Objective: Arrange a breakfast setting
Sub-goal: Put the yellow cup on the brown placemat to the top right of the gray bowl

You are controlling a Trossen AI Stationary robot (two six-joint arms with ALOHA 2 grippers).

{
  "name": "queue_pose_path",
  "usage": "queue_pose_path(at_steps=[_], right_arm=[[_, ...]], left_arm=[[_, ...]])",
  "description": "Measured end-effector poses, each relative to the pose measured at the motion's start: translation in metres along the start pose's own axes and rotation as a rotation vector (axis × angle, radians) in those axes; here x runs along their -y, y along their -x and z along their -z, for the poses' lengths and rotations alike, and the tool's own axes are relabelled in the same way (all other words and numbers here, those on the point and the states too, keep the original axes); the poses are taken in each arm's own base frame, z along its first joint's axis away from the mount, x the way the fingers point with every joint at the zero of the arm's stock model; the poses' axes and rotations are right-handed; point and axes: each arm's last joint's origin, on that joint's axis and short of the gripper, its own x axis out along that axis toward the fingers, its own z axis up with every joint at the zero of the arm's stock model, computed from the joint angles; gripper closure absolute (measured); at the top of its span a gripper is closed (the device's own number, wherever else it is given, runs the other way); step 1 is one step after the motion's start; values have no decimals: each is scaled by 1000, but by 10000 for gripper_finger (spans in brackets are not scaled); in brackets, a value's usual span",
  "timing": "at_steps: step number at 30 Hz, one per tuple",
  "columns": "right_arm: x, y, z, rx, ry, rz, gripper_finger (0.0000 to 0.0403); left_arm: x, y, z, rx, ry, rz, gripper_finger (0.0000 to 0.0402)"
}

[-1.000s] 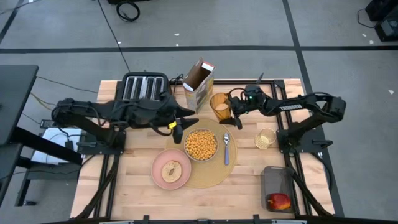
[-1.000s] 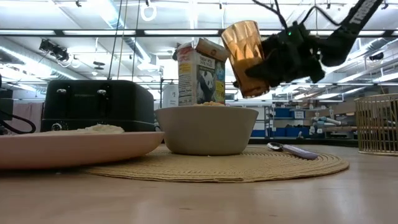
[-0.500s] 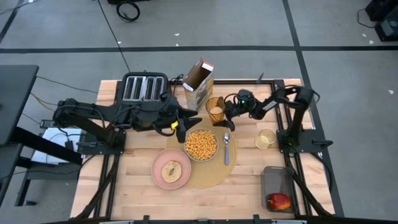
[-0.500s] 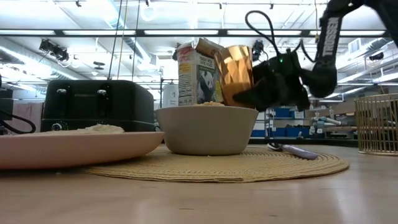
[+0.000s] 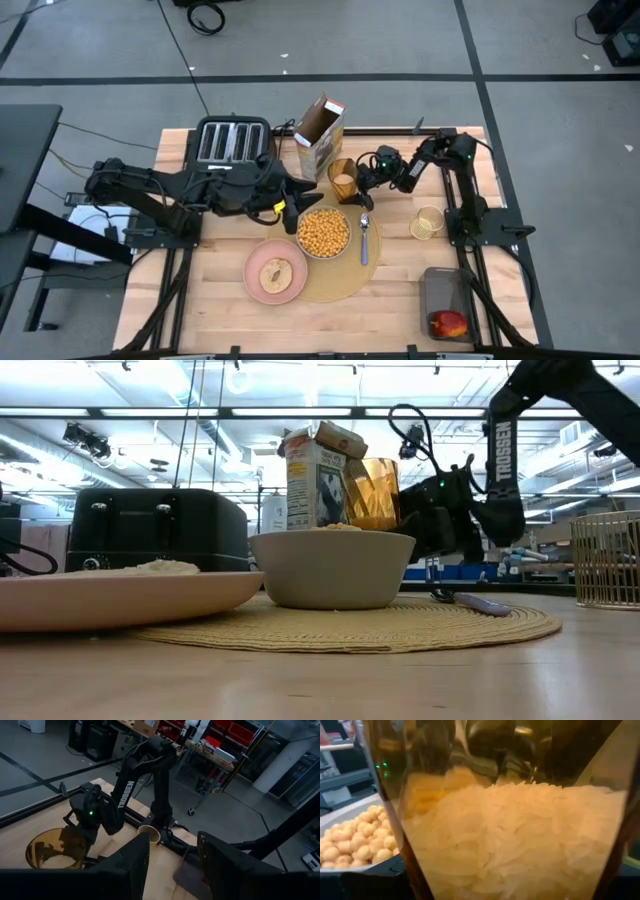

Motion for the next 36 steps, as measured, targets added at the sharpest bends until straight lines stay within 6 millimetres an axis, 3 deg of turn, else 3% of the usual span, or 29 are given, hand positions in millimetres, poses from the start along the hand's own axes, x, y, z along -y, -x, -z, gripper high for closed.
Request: queue_pose_path(at_steps=[14, 20, 26, 36], right_arm=[[7, 1, 28, -29, -1, 24, 73], [7, 1, 30, -29, 11, 24, 73], [7, 1, 34, -48, -15, 42, 46], [6, 2, 34, -47, 9, 49, 48]], left_arm=[[-2, -3, 5, -36, -22, -24, 230], [-2, -8, 11, -54, -32, -34, 230], [-1, -10, 11, -49, -3, -32, 230], [-1, -10, 12, -51, 9, -34, 230]])
